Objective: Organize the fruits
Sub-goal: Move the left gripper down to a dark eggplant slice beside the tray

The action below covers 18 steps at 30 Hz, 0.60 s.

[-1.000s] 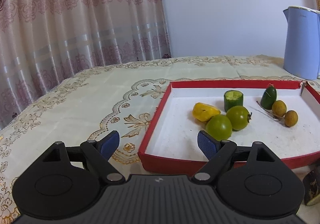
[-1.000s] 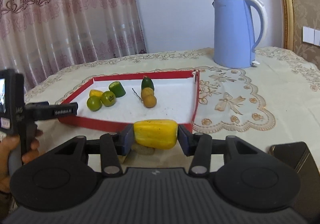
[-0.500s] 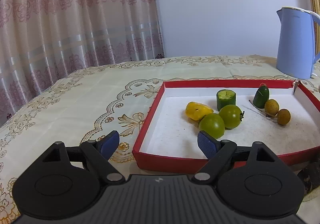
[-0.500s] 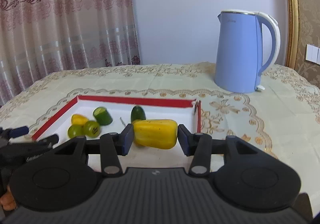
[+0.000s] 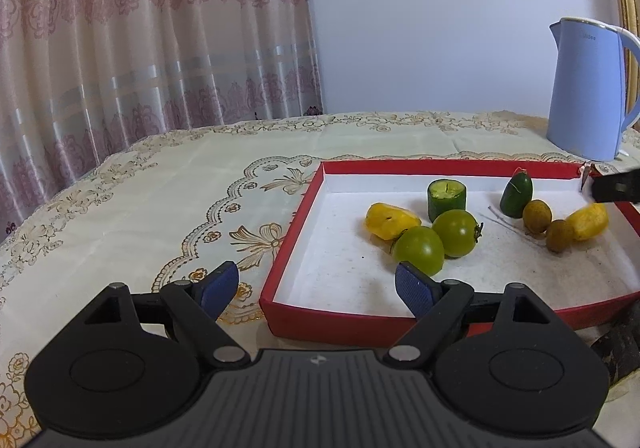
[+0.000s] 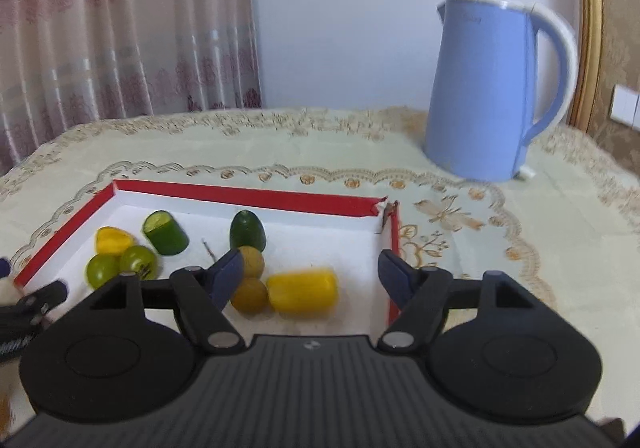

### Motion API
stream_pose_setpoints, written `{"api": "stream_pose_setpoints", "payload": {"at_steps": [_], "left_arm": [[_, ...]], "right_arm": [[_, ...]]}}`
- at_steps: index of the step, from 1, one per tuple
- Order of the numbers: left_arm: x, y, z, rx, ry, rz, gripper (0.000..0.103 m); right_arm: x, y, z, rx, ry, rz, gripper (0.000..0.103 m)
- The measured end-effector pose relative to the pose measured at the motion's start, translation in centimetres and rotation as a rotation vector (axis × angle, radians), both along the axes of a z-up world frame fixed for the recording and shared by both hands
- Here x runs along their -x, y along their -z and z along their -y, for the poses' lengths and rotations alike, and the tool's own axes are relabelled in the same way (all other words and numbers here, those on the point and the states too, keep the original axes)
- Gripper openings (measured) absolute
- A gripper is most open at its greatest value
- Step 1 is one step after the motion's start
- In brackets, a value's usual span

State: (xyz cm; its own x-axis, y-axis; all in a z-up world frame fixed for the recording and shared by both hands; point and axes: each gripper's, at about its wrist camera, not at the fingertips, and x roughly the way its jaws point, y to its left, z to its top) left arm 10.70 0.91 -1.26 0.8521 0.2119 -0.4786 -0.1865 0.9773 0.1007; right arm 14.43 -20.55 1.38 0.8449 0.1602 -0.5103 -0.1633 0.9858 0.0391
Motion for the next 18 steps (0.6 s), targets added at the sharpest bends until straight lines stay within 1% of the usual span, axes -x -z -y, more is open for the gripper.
{"api": "stream_pose_setpoints", "payload": {"at_steps": [1, 3, 4, 5, 7, 8, 10, 12, 15, 17, 18], "left_arm": [[0.0, 0.0, 0.0, 0.003, 0.005, 0.0, 0.086], [0.0, 0.0, 0.1, 0.01, 0.026, -0.002, 0.086], [0.0, 0.0, 0.2, 0.008, 0.039, -0.003, 0.086], [0.2, 0.0, 0.5, 0.002, 0.053, 0.002, 0.086], [0.9, -0.2, 1.3, -0.015, 0.105, 0.036, 0.086], [1.4, -0.4, 1.9, -0.024, 0.137, 0.06, 0.086], [2.4, -0.6, 3.3, -0.054, 0.216, 0.11, 0.086], [3.1, -0.7, 5.1, -0.113, 0.266, 0.132, 0.086], [4.0, -0.9, 8.2, -0.21, 0.286, 0.14, 0.086], [4.1, -1.0, 10.0, -0.246, 0.292, 0.123, 0.086], [4.1, -1.1, 10.7, -0.255, 0.3, 0.115, 0.086]], "right_arm": [[1.2, -0.3, 0.2, 0.006, 0.004, 0.025, 0.073], [3.9, -0.8, 0.9, 0.004, 0.018, 0.08, 0.084], [5.3, -0.9, 1.3, 0.002, 0.029, 0.11, 0.095], [6.7, -0.8, 1.7, 0.004, 0.051, 0.144, 0.103], [8.9, -0.4, 2.2, 0.037, 0.115, 0.197, 0.103], [9.8, 0.0, 2.4, 0.067, 0.15, 0.205, 0.103], [10.8, 0.6, 2.9, 0.078, 0.203, 0.201, 0.103], [11.3, 0.9, 3.9, 0.034, 0.21, 0.173, 0.103], [11.5, 1.1, 5.8, -0.085, 0.192, 0.133, 0.103], [11.5, 1.5, 6.8, -0.15, 0.201, 0.114, 0.103], [11.5, 1.8, 7.0, -0.166, 0.204, 0.101, 0.103]]}}
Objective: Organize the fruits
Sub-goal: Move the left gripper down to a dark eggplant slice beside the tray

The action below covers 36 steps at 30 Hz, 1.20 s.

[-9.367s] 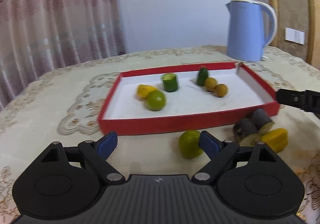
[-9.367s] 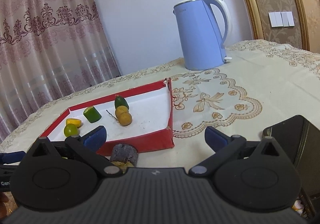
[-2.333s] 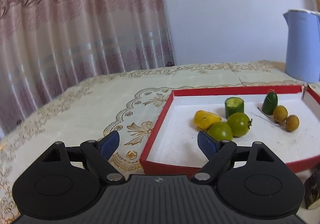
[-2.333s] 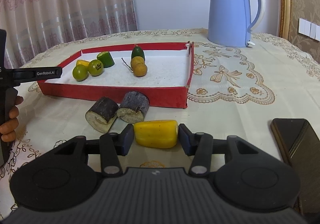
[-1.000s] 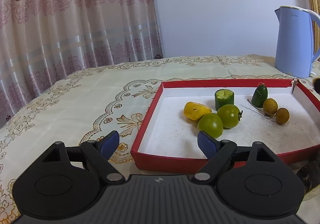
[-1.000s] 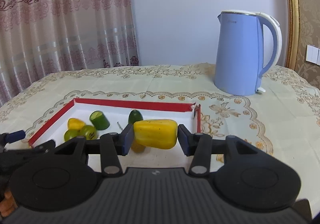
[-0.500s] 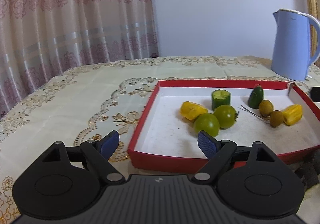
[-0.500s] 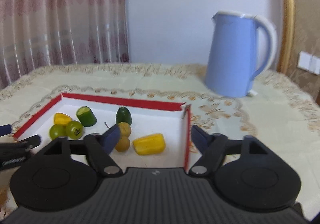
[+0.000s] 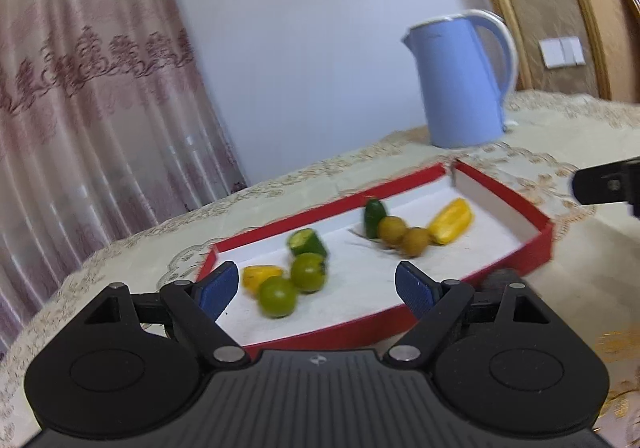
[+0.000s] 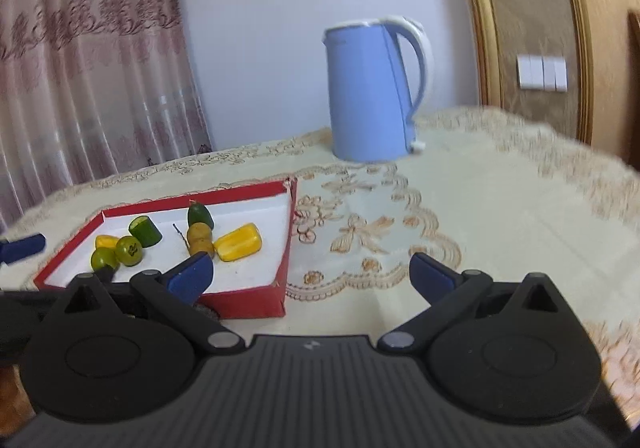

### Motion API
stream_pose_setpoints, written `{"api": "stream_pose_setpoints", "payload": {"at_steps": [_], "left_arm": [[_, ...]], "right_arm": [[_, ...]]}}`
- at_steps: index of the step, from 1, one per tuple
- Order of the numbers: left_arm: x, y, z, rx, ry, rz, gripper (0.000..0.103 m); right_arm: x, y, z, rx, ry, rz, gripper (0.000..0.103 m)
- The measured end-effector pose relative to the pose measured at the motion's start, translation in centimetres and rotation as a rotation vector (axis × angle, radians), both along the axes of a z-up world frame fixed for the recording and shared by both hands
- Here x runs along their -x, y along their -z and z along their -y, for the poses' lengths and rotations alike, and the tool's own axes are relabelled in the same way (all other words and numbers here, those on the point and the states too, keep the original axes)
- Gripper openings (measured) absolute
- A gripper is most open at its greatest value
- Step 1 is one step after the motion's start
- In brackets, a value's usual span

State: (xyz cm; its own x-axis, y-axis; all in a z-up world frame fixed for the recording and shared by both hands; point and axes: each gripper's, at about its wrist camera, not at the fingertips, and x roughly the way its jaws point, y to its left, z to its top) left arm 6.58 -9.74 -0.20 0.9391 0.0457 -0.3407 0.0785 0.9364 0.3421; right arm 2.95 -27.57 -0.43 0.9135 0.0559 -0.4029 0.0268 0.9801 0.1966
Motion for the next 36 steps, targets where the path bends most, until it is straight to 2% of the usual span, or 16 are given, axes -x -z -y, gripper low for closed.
{"api": "stream_pose_setpoints", "payload": {"at_steps": [3, 8, 11, 15, 17, 18, 20, 22, 24, 26, 34, 36], "left_arm": [[0.2, 0.3, 1.8, -0.039, -0.004, -0.002, 0.086], [-0.2, 1.6, 3.6, -0.152, -0.103, -0.014, 0.086], [-0.2, 2.3, 2.7, -0.192, -0.16, -0.024, 0.086], [0.3, 3.0, -0.7, -0.181, -0.242, -0.062, 0.086], [0.6, 2.8, -2.7, -0.141, -0.278, -0.077, 0.086], [0.9, 2.3, -3.6, -0.096, -0.264, -0.076, 0.086], [1.6, 0.8, -4.8, 0.036, -0.163, -0.1, 0.086], [1.8, -0.4, -4.9, 0.175, -0.016, -0.158, 0.086], [1.8, -0.9, -4.3, 0.262, 0.076, -0.197, 0.086], [1.4, -0.9, -3.2, 0.288, 0.108, -0.229, 0.086], [-0.8, 0.0, -1.1, 0.236, 0.084, -0.314, 0.087], [-1.5, 0.0, -1.4, 0.272, 0.077, -0.342, 0.089]], "right_arm": [[0.2, 0.7, 0.4, -0.024, -0.01, -0.015, 0.103], [0.3, 1.1, 0.1, -0.021, -0.031, -0.022, 0.103], [0.3, 1.2, -0.1, -0.02, -0.041, -0.028, 0.103], [0.5, 1.3, -0.2, -0.013, -0.044, -0.032, 0.103], [0.5, 1.3, -0.3, -0.016, -0.045, -0.028, 0.103], [0.4, 1.4, -0.3, -0.021, -0.044, -0.025, 0.103], [0.2, 1.5, -0.3, -0.033, -0.038, -0.028, 0.103], [0.0, 1.8, -0.3, -0.041, -0.036, -0.041, 0.103], [0.0, 1.8, -0.3, -0.043, -0.036, -0.048, 0.103], [0.3, 1.7, -0.3, -0.035, -0.032, -0.041, 0.103], [0.6, 1.6, 0.1, -0.034, -0.022, -0.034, 0.103], [0.6, 1.7, 0.0, -0.032, -0.028, -0.038, 0.103]]}}
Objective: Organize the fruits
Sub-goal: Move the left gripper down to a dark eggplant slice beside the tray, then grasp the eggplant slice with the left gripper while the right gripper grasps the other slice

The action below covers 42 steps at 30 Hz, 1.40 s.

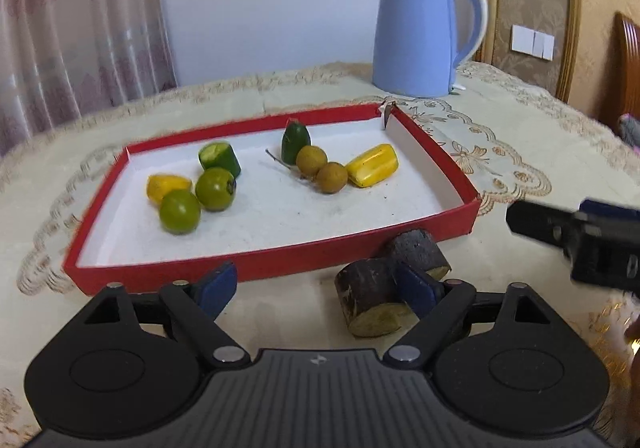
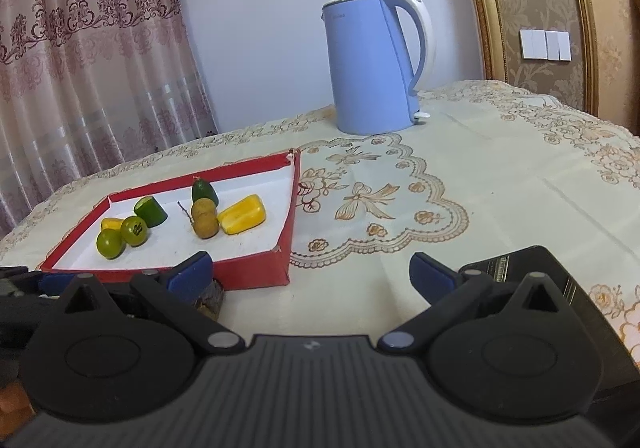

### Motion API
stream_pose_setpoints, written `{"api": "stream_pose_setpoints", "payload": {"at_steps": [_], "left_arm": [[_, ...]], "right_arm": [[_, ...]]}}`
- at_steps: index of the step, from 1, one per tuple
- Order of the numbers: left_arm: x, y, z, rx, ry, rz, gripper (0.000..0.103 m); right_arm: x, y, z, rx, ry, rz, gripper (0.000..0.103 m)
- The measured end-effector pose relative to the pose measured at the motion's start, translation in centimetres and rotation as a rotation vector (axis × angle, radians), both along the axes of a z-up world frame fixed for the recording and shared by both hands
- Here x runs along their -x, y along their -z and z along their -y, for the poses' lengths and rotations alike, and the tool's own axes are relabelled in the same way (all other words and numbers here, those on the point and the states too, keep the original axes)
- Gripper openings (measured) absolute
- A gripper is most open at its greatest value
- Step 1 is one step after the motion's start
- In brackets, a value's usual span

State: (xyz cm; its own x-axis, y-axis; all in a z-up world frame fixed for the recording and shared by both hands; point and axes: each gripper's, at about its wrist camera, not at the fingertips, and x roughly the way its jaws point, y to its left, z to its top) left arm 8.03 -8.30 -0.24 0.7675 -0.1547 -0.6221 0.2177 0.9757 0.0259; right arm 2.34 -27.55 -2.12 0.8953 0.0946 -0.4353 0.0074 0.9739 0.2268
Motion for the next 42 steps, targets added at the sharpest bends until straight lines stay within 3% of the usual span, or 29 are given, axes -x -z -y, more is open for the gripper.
{"api": "stream_pose_setpoints", "payload": {"at_steps": [4, 9, 14, 20, 26, 27, 29, 31, 33, 36, 39, 42], "left_arm": [[-0.5, -0.1, -1.2, 0.029, -0.049, -0.032, 0.095], [1.4, -0.8, -5.0, -0.012, -0.169, -0.002, 0.095], [2.2, -1.4, -8.2, 0.112, -0.161, 0.014, 0.095], [2.2, -0.6, -4.9, 0.034, -0.071, 0.055, 0.095], [0.5, 0.9, -2.4, -0.021, -0.07, 0.011, 0.095], [0.4, 1.0, -2.2, -0.032, -0.076, 0.015, 0.091], [0.1, 1.1, -1.8, -0.043, -0.074, 0.012, 0.072], [-0.5, 1.4, -1.8, -0.01, -0.053, -0.033, 0.041], [-0.4, 1.4, -1.9, 0.017, -0.038, -0.045, 0.034], [0.2, 1.3, -1.9, 0.002, -0.027, -0.023, 0.033], [1.1, 0.9, -2.9, 0.014, -0.038, 0.025, 0.033], [1.9, 0.3, -4.4, -0.024, -0.097, 0.098, 0.033]], "right_arm": [[0.1, -0.1, -0.4, 0.016, -0.014, -0.002, 0.103], [0.3, -0.2, -0.6, 0.03, -0.016, 0.003, 0.103], [-0.1, 0.2, -1.1, 0.011, -0.036, -0.022, 0.103], [0.1, 0.0, -1.5, 0.033, -0.038, -0.007, 0.103], [0.1, 0.2, -1.5, 0.043, -0.033, -0.015, 0.103], [0.1, 0.2, -1.5, 0.045, -0.034, -0.015, 0.103], [0.1, 0.2, -1.4, 0.046, -0.031, -0.013, 0.103], [0.0, 0.2, -1.3, 0.044, -0.027, -0.013, 0.103], [0.0, 0.2, -1.3, 0.043, -0.024, -0.017, 0.103], [0.1, 0.2, -1.4, 0.05, -0.026, -0.016, 0.103], [0.2, 0.0, -1.8, 0.065, -0.043, -0.01, 0.103], [0.4, 0.0, -3.0, 0.112, -0.109, -0.003, 0.103]]}}
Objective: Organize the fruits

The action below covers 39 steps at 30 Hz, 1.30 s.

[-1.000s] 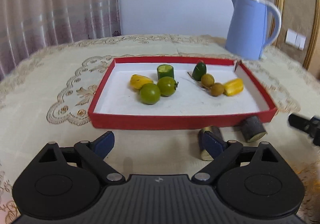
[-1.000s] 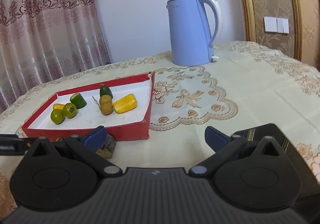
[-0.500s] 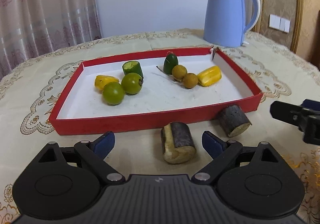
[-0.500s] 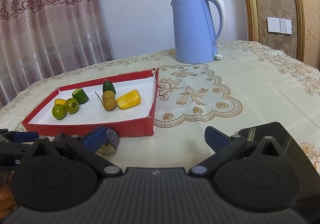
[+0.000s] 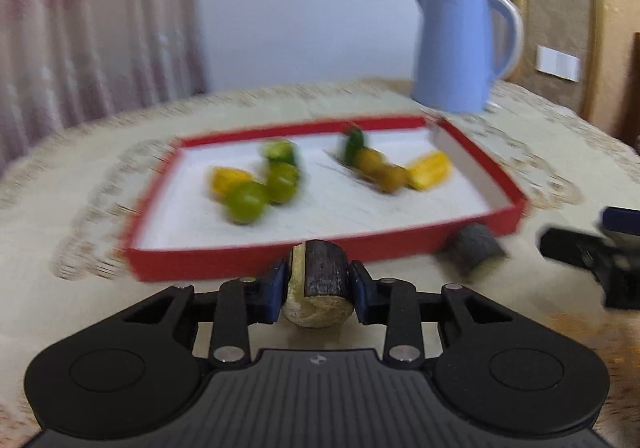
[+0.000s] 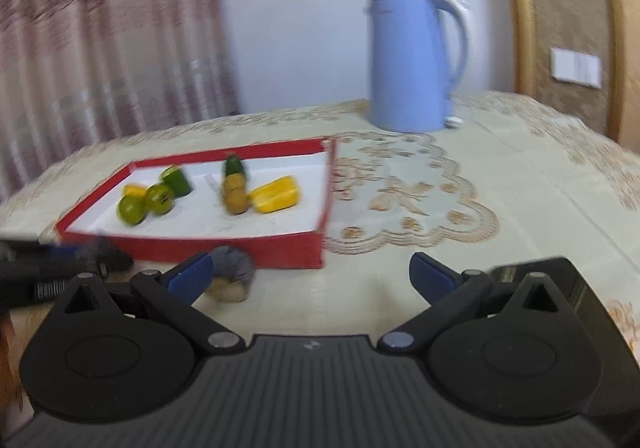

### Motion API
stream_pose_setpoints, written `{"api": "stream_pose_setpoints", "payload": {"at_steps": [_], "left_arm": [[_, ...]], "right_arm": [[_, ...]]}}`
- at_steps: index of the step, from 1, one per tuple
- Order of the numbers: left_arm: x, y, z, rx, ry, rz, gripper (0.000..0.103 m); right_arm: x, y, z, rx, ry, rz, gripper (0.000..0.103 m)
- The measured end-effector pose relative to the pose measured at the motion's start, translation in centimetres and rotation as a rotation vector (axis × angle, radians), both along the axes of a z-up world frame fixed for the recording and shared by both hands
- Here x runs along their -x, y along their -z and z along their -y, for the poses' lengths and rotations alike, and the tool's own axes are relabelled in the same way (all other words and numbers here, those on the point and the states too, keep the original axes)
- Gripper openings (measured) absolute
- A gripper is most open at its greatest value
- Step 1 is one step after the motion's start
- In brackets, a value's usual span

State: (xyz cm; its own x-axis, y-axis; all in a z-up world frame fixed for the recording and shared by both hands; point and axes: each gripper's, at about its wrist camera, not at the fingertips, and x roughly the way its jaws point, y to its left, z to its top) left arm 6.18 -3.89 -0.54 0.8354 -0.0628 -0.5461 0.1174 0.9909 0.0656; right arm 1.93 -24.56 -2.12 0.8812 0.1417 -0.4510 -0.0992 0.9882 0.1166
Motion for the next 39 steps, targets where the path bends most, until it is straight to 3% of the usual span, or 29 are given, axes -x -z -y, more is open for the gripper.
{"api": "stream_pose_setpoints", "payload": {"at_steps": [4, 7, 13, 15, 19, 22, 39], "left_arm": [[0.3, 0.0, -2.2, -0.051, -0.135, 0.077, 0.033], [0.0, 0.3, -3.7, -0.006, -0.176, 0.074, 0.033], [-0.5, 0.9, -4.6, 0.04, -0.165, 0.065, 0.033], [-0.3, 0.8, -4.5, 0.037, -0.151, 0.067, 0.033], [-0.3, 1.0, -4.5, 0.043, -0.137, 0.054, 0.033], [-0.4, 1.1, -4.5, 0.044, -0.14, 0.043, 0.033], [-0.9, 1.4, -4.3, 0.032, -0.138, 0.013, 0.033]], "right_arm": [[0.1, 0.2, -3.0, 0.141, -0.036, 0.014, 0.103], [-0.2, 0.4, -4.9, 0.213, -0.042, 0.012, 0.103], [-2.1, 0.5, -6.4, 0.205, -0.07, -0.048, 0.089], [-2.8, 0.7, -6.8, 0.191, -0.077, -0.076, 0.079], [-3.9, 1.4, -7.6, 0.197, -0.073, -0.124, 0.042], [-3.9, 1.4, -7.5, 0.181, -0.084, -0.125, 0.033], [-2.6, 1.5, -4.6, 0.11, -0.068, -0.117, 0.032]]}}
